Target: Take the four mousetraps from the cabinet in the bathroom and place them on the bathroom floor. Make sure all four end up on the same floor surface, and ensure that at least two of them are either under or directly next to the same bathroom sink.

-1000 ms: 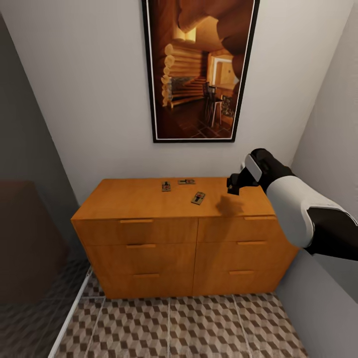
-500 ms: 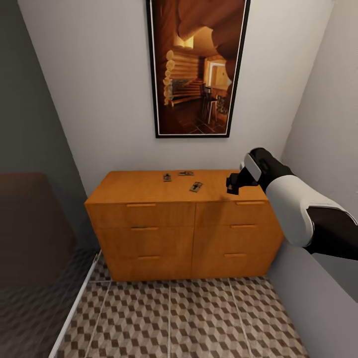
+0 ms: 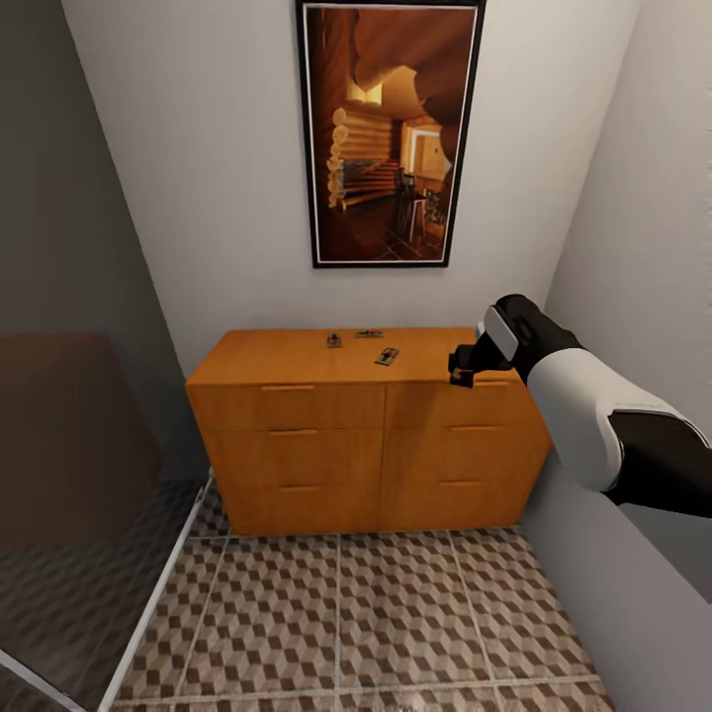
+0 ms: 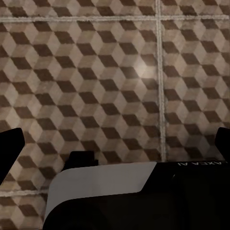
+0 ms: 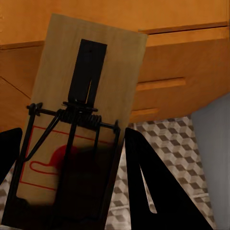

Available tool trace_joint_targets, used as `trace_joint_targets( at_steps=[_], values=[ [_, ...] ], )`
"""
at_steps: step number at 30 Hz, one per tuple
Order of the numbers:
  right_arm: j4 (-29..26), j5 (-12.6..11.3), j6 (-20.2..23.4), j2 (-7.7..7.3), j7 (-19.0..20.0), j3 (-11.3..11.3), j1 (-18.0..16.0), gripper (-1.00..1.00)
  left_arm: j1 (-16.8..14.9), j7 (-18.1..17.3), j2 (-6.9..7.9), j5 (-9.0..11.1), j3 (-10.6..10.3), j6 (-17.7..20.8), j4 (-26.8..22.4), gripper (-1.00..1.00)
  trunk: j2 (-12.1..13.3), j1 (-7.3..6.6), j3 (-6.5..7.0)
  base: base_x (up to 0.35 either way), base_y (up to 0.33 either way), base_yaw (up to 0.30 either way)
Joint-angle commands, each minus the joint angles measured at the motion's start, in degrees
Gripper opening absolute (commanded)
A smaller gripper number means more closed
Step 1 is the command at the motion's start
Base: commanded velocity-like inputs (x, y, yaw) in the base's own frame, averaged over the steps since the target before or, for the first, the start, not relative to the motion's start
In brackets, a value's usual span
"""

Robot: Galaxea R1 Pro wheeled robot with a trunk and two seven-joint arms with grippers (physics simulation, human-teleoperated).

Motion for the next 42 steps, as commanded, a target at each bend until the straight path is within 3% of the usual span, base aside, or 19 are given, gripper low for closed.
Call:
trace_joint_targets(
  at_steps=[1,14,27,42],
  values=[
    [0.0,-0.3,0.1,0.02,-0.5,-0.4,0.0,-1.0,0.0,-0.1,0.0,0.0,0.0,-0.1,-0.1,1.0,0.0,-0.02,-0.04,-0.196,0.0,0.0],
    [0.7,-0.3,0.1,-0.12,-0.5,-0.1,0.0,-1.0,0.0,-0.1,0.0,0.0,0.0,-0.1,-0.1,1.0,0.0,-0.02,-0.04,-0.062,0.0,0.0],
    [9.8,-0.2,-0.6,-0.4,-0.3,-0.1,0.1,-1.0,0.0,-0.1,0.0,0.0,0.0,-0.1,-0.1,1.0,0.0,-0.02,-0.04,-0.001,0.0,0.0],
    [12.1,-0.1,-1.6,-0.3,-0.2,0.0,0.8,-1.0,0.0,-0.1,0.0,0.0,0.0,-0.1,-0.1,1.0,0.0,-0.02,-0.04,0.0,0.0,0.0]
  ],
)
